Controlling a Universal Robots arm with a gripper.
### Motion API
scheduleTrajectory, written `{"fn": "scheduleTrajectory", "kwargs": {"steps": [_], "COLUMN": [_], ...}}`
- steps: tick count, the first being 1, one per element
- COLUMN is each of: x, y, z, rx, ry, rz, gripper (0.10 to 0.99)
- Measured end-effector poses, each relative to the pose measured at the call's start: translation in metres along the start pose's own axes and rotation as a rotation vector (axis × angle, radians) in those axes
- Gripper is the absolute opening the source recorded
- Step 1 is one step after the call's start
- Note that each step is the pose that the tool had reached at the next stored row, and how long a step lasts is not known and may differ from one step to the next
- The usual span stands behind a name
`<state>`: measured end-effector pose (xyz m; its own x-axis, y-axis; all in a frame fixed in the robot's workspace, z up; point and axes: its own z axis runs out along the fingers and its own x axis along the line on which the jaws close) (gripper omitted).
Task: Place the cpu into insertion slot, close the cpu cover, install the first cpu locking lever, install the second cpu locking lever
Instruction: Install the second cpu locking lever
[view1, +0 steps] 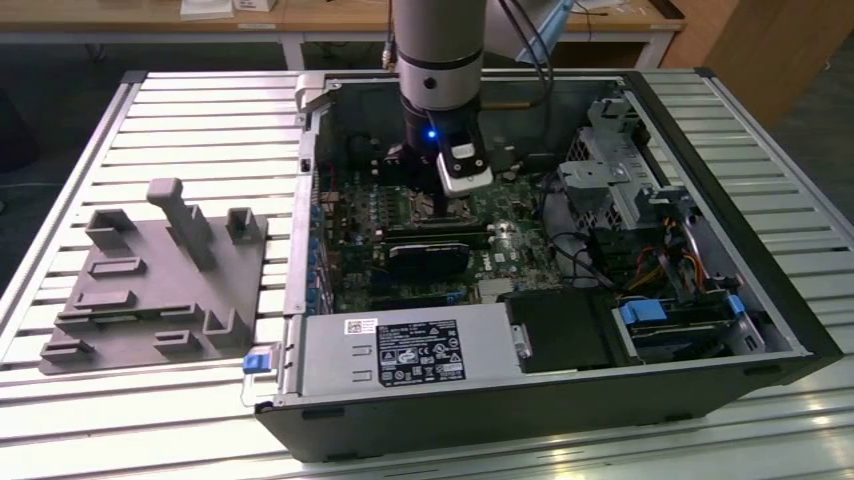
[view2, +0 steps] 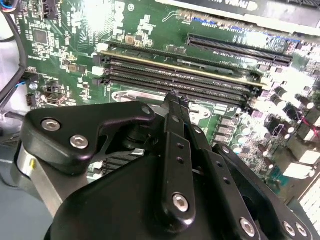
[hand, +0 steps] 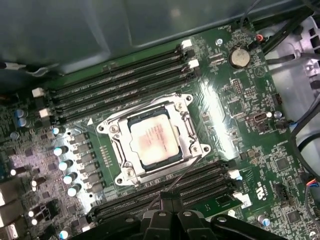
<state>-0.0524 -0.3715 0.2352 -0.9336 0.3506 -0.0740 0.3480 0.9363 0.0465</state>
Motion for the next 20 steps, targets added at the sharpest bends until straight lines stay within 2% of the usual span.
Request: {"fn": "scheduleTrajectory", "kwargs": {"steps": [8,16,20], "x": [0.0,0.0022,0.0057], "y": [-0.0005,-0.0015,-0.0047], "z": [0.0007,0.0034,0.006], "rx": [-0.001,-0.008,-0.014], "ry": [0.0004,0.0053,0.0075], "rz": [-0.005,-0.11,-0.134], "gripper": [0.106,0.106,0.106]}}
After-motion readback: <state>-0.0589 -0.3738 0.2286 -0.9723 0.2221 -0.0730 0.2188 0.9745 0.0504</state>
